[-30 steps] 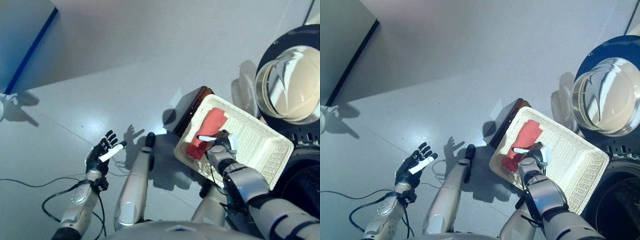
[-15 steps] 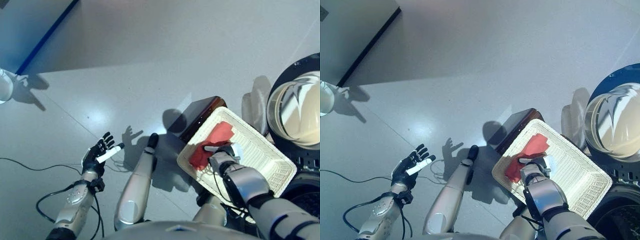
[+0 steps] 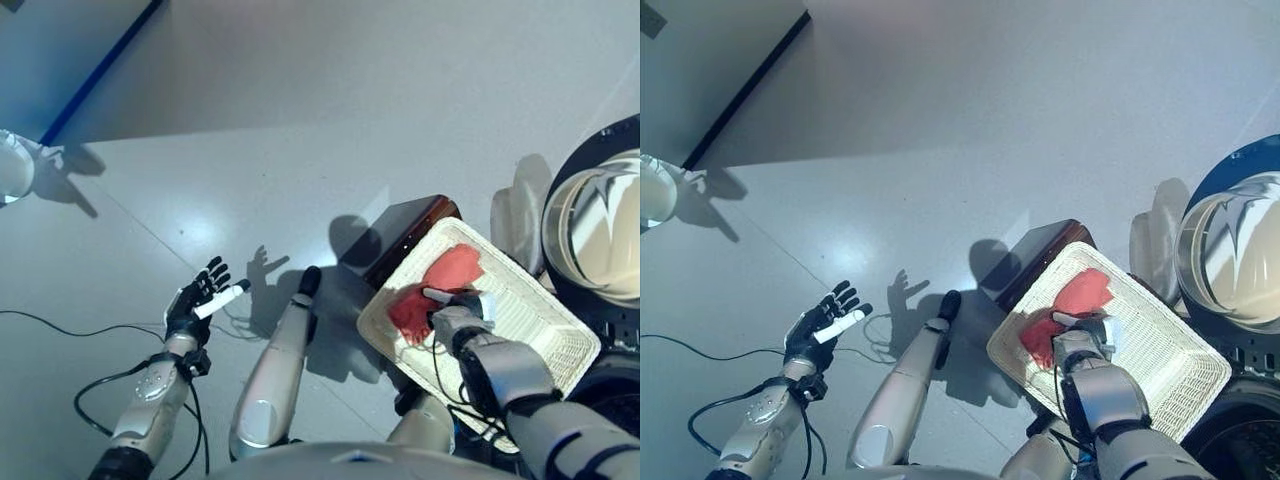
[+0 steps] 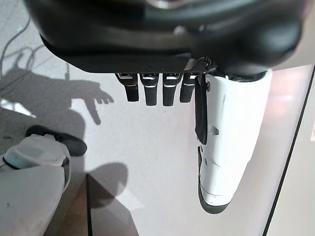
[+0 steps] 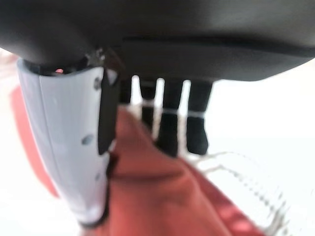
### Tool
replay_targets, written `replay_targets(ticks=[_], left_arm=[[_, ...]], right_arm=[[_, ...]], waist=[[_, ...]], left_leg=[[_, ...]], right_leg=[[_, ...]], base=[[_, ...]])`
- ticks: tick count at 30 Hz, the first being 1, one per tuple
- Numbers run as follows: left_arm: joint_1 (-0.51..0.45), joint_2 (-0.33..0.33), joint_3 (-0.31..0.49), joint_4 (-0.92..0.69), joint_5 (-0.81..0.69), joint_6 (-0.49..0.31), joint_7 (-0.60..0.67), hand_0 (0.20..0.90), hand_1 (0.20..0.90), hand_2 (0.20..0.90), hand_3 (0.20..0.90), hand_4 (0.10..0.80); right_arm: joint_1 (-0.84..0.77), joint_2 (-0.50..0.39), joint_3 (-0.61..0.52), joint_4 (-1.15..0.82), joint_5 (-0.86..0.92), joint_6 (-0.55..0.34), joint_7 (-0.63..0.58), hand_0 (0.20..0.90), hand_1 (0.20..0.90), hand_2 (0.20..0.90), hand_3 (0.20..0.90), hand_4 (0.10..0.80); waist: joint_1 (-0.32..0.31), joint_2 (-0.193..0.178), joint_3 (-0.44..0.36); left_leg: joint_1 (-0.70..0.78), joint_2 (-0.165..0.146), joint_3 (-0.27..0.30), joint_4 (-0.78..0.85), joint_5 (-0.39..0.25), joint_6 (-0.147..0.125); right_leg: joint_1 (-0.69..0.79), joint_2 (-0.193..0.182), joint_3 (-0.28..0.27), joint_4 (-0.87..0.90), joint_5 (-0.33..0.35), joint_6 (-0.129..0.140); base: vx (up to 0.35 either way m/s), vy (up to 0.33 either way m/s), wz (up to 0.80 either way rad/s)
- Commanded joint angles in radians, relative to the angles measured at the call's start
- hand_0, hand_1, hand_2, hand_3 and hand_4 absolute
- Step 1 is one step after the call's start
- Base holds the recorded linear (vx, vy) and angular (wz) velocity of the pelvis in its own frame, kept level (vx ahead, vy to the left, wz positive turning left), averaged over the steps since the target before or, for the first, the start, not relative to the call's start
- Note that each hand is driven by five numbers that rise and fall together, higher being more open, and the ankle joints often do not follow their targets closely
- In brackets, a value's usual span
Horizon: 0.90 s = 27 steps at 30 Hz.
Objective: Pick up the clothes and place them into the washing machine
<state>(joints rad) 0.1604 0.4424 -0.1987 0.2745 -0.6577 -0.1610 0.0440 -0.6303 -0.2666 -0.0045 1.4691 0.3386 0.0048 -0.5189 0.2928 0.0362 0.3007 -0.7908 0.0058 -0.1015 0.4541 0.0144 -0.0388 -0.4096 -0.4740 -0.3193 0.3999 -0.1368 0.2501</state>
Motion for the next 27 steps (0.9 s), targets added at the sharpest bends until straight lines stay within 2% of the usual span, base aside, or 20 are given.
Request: replay_targets(ticks=[1,2,3,4,6,8,9,12,17,27], left_arm=[[0.002,0.058,0.034,-0.072,0.008,-0.081,0.004,0.900,0.900,0.900,0.900,0.800],[0.006,0.054,0.039,-0.056,0.004,-0.081,0.005,0.900,0.900,0.900,0.900,0.800],[0.006,0.054,0.038,-0.055,0.004,-0.082,0.005,0.900,0.900,0.900,0.900,0.800],[0.012,0.051,0.048,-0.045,-0.006,-0.084,0.001,0.900,0.900,0.900,0.900,0.800],[0.017,0.046,0.054,-0.041,-0.017,-0.086,-0.002,0.900,0.900,0.900,0.900,0.800],[0.019,0.043,0.058,-0.032,-0.021,-0.086,-0.002,0.900,0.900,0.900,0.900,0.800],[0.024,0.033,0.058,-0.012,-0.032,-0.089,-0.007,0.900,0.900,0.900,0.900,0.800],[0.038,0.026,0.050,-0.002,-0.045,-0.086,-0.020,0.900,0.900,0.900,0.900,0.800],[0.055,0.014,0.016,0.005,-0.065,-0.080,-0.045,0.900,0.900,0.900,0.900,0.800],[0.083,0.004,-0.013,0.010,-0.097,-0.068,-0.057,0.900,0.900,0.900,0.900,0.800]], right_arm=[[0.054,0.039,-0.087,-0.071,0.125,-0.077,0.060,0.200,0.200,0.200,0.200,0.300],[0.092,-0.006,-0.142,-0.080,0.186,-0.111,0.054,0.200,0.200,0.200,0.200,0.300],[0.093,-0.007,-0.142,-0.080,0.187,-0.112,0.055,0.200,0.200,0.200,0.200,0.300],[0.128,-0.043,-0.219,-0.109,0.280,-0.165,0.051,0.200,0.200,0.200,0.200,0.300],[0.163,-0.066,-0.289,-0.146,0.383,-0.222,0.061,0.200,0.200,0.200,0.200,0.300],[0.186,-0.073,-0.323,-0.166,0.438,-0.252,0.074,0.200,0.200,0.200,0.200,0.300],[0.205,-0.093,-0.377,-0.187,0.527,-0.302,0.090,0.200,0.200,0.200,0.200,0.300],[0.214,-0.154,-0.473,-0.179,0.640,-0.343,0.105,0.200,0.200,0.200,0.200,0.300],[0.190,-0.236,-0.557,-0.187,0.755,-0.404,0.091,0.200,0.200,0.200,0.200,0.300],[0.134,-0.364,-0.661,-0.218,0.902,-0.491,0.072,0.200,0.200,0.200,0.200,0.300]], waist=[[-0.015,0.030,0.032],[-0.041,0.025,0.036],[-0.040,0.025,0.036],[-0.071,0.020,0.037],[-0.101,0.017,0.040],[-0.114,0.016,0.039],[-0.135,0.018,0.039],[-0.157,0.031,0.036],[-0.191,0.070,0.025],[-0.224,0.109,0.011]], left_leg=[[-0.045,0.091,0.008,0.068,-0.050,-0.107],[-0.038,0.102,0.014,0.068,-0.050,-0.108],[-0.037,0.103,0.015,0.068,-0.050,-0.108],[-0.032,0.116,0.022,0.062,-0.049,-0.111],[-0.028,0.128,0.028,0.060,-0.048,-0.114],[-0.023,0.133,0.033,0.056,-0.047,-0.115],[-0.019,0.139,0.040,0.057,-0.047,-0.116],[-0.009,0.145,0.049,0.054,-0.048,-0.117],[0.016,0.155,0.073,0.036,-0.044,-0.117],[0.057,0.170,0.108,0.008,-0.041,-0.122]], right_leg=[[-0.039,-0.047,0.074,-0.113,0.206,0.012],[-0.049,-0.043,0.083,-0.114,0.209,0.012],[-0.049,-0.043,0.083,-0.114,0.209,0.012],[-0.059,-0.037,0.089,-0.121,0.215,0.012],[-0.072,-0.034,0.103,-0.122,0.218,0.012],[-0.081,-0.033,0.112,-0.121,0.218,0.012],[-0.100,-0.033,0.127,-0.113,0.218,0.012],[-0.113,-0.036,0.145,-0.110,0.215,0.012],[-0.147,-0.036,0.183,-0.092,0.208,0.012],[-0.192,-0.029,0.235,-0.056,0.190,0.012]], base=[[0.000,0.000,0.00],[-0.117,0.050,-0.11],[-0.035,-0.004,-0.26],[-0.024,-0.010,-0.25],[-0.017,-0.008,-0.28],[-0.006,0.004,-0.21],[-0.009,0.013,-0.24],[-0.019,0.023,-0.34],[-0.006,0.033,-0.20],[0.002,0.017,-0.20]])
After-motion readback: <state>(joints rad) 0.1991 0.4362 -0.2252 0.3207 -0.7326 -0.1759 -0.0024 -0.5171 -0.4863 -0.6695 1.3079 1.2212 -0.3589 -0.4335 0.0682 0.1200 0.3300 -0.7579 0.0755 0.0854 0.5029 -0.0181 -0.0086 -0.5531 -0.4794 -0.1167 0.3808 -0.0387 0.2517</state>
